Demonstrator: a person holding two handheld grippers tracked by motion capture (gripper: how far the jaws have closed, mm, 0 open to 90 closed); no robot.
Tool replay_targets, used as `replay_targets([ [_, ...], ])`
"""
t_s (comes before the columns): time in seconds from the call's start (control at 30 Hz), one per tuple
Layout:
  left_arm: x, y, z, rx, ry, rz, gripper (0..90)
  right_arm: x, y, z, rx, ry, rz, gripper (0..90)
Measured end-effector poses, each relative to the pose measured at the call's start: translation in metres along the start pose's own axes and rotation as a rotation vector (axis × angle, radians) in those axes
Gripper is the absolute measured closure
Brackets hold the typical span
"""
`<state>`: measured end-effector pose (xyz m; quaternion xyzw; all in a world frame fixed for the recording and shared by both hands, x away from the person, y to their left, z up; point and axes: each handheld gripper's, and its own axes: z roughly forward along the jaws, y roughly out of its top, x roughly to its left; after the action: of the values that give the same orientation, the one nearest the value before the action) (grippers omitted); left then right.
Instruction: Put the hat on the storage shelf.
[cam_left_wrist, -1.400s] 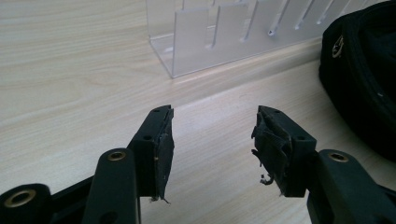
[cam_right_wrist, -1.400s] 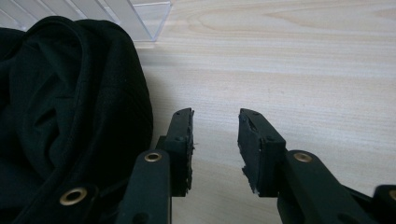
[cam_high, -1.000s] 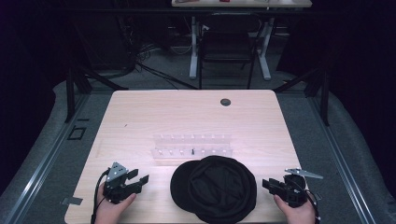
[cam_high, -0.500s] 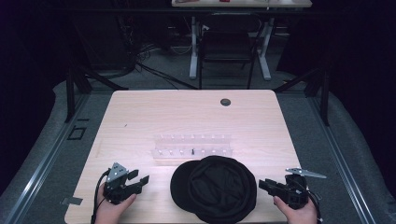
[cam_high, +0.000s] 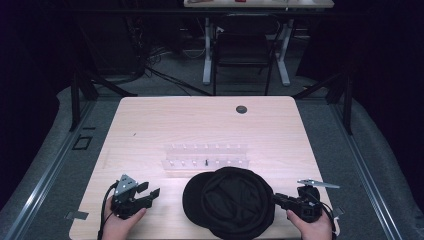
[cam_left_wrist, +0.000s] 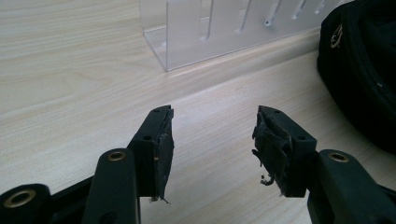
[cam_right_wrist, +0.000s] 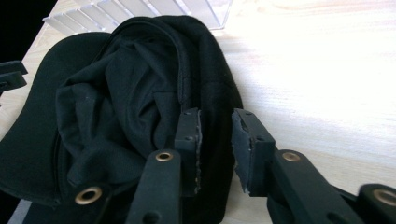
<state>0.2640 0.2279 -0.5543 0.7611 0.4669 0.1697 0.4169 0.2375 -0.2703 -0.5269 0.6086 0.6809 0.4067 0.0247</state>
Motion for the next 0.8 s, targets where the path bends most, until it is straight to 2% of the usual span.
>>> replay_targets([
  [0.13, 0.0, 0.0, 0.0, -0.001, 0.0, 0.004, 46.6, 0.001, 0.0, 0.004, 0.009, -0.003, -0.003, 76.0],
  [0.2, 0.0, 0.0, 0.0, 0.003, -0.001, 0.006, 46.6, 0.002, 0.001, 0.005, 0.019, -0.018, -0.013, 82.2],
  [0.3, -0.001, 0.0, 0.001, 0.002, -0.001, 0.005, 46.6, 0.002, 0.002, 0.006, 0.018, -0.013, -0.003, 84.7],
  [0.43, -0.001, 0.0, 0.0, 0.002, 0.001, 0.003, 46.6, -0.003, 0.006, 0.003, 0.014, -0.005, 0.014, 87.0],
  [0.6, 0.0, 0.0, -0.001, 0.006, 0.003, 0.005, 46.6, -0.009, 0.012, -0.003, 0.0, -0.029, 0.015, 87.4],
  [0.73, 0.0, -0.001, -0.001, 0.008, 0.004, 0.005, 46.7, -0.021, 0.017, -0.008, -0.001, -0.044, 0.047, 87.4],
  [0.8, 0.0, -0.001, -0.001, 0.009, 0.004, 0.008, 46.6, -0.025, 0.02, -0.01, 0.006, -0.048, 0.046, 87.4],
])
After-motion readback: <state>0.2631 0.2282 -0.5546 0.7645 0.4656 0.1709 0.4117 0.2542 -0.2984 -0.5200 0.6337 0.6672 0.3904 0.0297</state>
